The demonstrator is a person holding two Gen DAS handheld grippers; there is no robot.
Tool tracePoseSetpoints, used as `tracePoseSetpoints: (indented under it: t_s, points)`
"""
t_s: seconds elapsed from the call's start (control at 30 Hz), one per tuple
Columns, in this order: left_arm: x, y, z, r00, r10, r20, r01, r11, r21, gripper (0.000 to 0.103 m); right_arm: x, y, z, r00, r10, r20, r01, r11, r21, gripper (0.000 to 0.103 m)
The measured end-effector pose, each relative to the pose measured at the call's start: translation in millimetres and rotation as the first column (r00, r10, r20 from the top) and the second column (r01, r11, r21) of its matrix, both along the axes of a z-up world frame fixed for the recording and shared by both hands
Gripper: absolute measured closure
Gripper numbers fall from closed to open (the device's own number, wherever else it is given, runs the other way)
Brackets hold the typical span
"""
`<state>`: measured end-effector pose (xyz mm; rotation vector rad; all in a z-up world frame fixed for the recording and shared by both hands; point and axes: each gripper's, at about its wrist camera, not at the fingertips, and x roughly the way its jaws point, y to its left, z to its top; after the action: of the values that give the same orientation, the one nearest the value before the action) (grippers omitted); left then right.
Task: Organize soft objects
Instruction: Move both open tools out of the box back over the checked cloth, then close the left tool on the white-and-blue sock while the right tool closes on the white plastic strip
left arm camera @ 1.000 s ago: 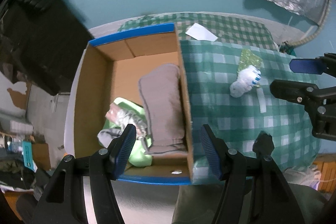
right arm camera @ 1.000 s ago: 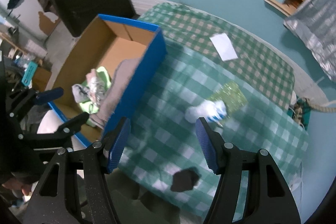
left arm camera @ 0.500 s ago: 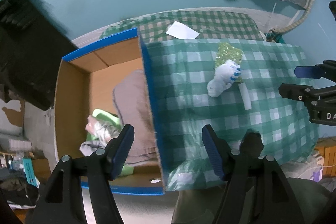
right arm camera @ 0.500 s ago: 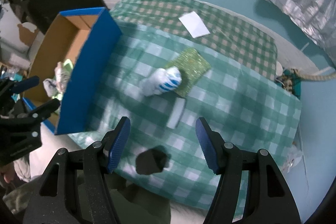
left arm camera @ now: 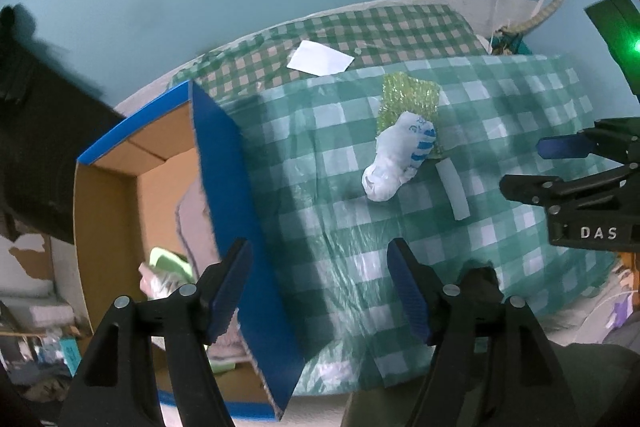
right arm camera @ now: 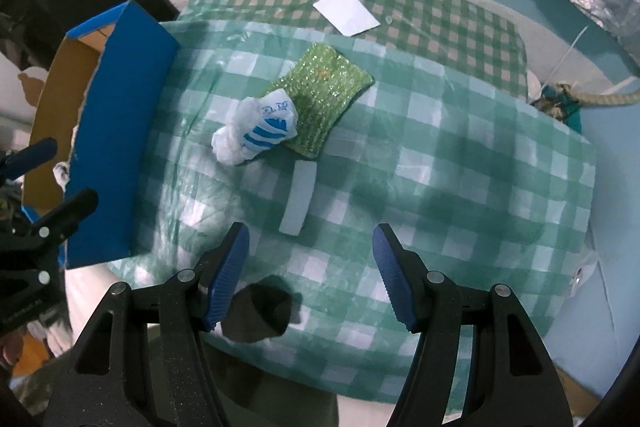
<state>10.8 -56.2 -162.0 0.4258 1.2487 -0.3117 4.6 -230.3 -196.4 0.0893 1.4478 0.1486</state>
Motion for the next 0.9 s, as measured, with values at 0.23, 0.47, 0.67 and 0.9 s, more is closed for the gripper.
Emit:
tracePoseSetpoints:
  t_s: [0.23, 0.47, 0.67, 0.9]
  points:
    - [13.3, -12.4, -32.8, 0.999, -0.011, -0.053, 0.011, 1.0, -0.01, 0.032, 15.2, 4.5, -34.1, 0.999, 0.0, -0.032, 0.0, 1.0, 0.007, 0.038]
    - [20.5, -16.9, -59.2, 0.996, 0.01, -0.088, -0.009, 1.0, 0.006, 0.032, 21.4, 10.6, -66.1, 0.998, 0.002, -0.06, -0.003, 1.0, -0.01, 0.038]
    - [23.8, -20.1, -68.2, 0.994, 0.002, -0.111, -0.002, 1.0, 0.002, 0.032, 25.2, 13.1, -80.2, 0.998, -0.012, -0.063, 0.011, 1.0, -0.019, 0.039]
    - [27.1, -21.8, -74.6, 0.992, -0.01, -0.129, 0.013, 1.0, 0.02, 0.032, 30.0, 18.0, -88.0, 0.998, -0.005, -0.063, 0.003, 1.0, -0.03, 0.052]
